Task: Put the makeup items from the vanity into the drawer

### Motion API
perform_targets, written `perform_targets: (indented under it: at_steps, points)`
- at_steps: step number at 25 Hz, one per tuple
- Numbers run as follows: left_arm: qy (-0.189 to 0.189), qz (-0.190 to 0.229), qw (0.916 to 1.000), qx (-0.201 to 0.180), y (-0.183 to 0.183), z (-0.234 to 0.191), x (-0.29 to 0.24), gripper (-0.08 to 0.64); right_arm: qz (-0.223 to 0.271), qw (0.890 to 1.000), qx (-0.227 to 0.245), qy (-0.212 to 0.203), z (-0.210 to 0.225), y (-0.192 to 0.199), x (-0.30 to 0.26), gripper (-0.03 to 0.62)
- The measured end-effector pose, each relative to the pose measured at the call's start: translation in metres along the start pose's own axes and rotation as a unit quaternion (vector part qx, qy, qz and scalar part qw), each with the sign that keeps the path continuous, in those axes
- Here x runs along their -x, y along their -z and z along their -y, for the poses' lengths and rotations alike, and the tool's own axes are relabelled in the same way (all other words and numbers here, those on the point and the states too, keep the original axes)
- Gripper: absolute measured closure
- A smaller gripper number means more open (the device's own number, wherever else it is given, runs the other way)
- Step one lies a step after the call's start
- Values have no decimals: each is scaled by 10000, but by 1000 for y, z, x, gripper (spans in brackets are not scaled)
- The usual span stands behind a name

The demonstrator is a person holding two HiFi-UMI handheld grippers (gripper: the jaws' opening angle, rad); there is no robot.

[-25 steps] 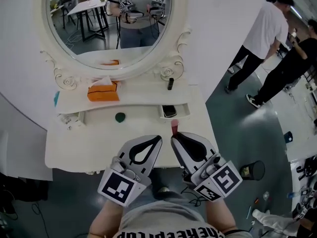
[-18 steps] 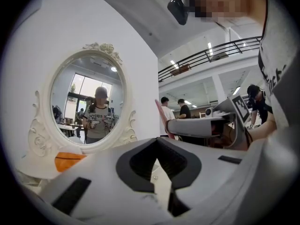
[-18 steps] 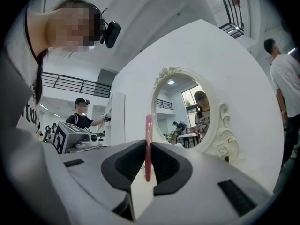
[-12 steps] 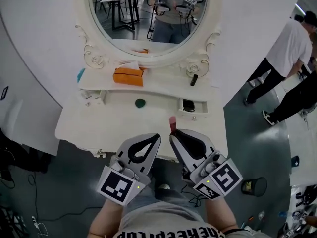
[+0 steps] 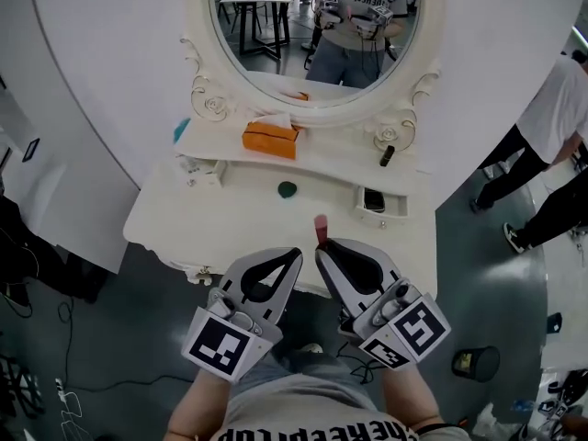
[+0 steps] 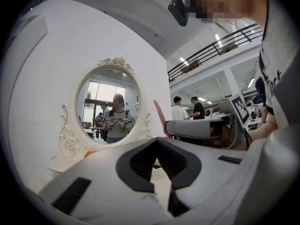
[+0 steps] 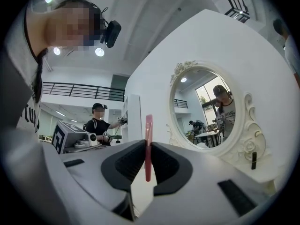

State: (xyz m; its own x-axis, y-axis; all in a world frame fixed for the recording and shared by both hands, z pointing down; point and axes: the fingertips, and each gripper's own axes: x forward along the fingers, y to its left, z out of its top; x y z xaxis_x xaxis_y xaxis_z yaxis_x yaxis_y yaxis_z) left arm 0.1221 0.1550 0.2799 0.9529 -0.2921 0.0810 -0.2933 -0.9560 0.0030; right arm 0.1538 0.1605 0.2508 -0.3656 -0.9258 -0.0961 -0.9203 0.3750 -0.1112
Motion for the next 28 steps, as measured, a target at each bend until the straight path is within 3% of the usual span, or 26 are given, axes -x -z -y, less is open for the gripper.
perform_targets:
  at_steps: [17,28]
  points:
    - [-401,-13,9992,86,3,-129,59,546,-90,9995,-23,-317,-44,17,-136,534]
    - [-436,13,9990,96,9,-203,88,546,-124,9994,-12,-325,-65,32,-209,534]
